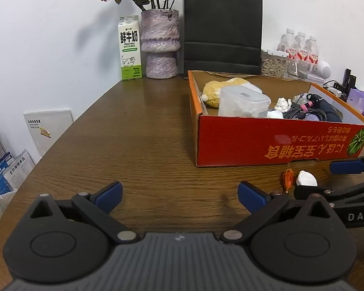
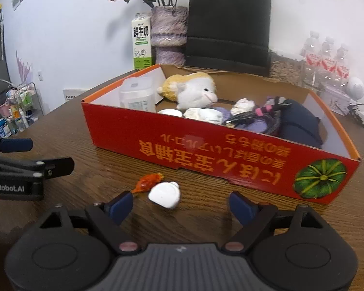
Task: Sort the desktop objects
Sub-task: 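Move both tools back toward the white charger and orange clip, then grasp the white charger with the right tool while the left tool grasps the orange clip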
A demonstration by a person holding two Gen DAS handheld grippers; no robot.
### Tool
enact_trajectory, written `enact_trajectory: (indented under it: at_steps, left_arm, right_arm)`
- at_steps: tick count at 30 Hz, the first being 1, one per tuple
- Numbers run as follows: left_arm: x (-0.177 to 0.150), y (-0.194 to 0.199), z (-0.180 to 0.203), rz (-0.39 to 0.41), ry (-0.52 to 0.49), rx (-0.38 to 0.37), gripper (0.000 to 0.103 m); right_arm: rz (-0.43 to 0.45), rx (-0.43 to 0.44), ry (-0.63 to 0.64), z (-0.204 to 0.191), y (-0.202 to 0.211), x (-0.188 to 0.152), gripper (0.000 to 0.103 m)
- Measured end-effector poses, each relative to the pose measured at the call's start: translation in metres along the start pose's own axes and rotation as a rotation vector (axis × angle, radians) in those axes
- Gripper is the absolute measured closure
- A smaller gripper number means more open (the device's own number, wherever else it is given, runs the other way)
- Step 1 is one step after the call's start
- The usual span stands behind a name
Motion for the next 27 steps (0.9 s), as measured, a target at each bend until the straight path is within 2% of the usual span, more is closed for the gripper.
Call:
enact_trajectory:
  at_steps: [2, 5, 8, 17, 27]
  left_arm:
    - [-0.001, 0.0, -0.002, -0.001, 0.004, 0.003, 0.0]
    - [-0.001, 0.0, -0.004, -0.003, 0.007, 0.005, 0.0]
    - [0.0, 0.0, -0.005, -0.004, 0.011, 0.003, 0.0]
    - [0.007, -0.005, 0.011, 0.004, 0.004, -0.038, 0.0]
    - [0.015, -0.026, 0.058, -0.018, -0.047, -0.133, 0.0]
  right_arm:
    - [-0.004, 0.003, -0.001, -0.002, -0.004, 0.001, 0.026]
    - [-0.011, 0.005, -0.011, -0.002, -0.009, 0.002, 0.044]
    - [0.0, 0.024, -0.015, -0.002, -0.008, 0.003, 0.075]
    - [0.02, 0.022, -0.031, 0.006, 0.0, 0.003, 0.076]
    - [0.044, -0.042, -0.054, 0.041, 0.017, 0.0, 0.076]
Point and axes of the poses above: each gripper's, at about its wrist camera, not at the fingertips, and y roughly against the way its jaws point, z to its right, x to its top, the point moved 2 cm from there along -y, roughly the way its jaws point, and after that the axes turned 7 degrees about z, right-handed, at the moved point
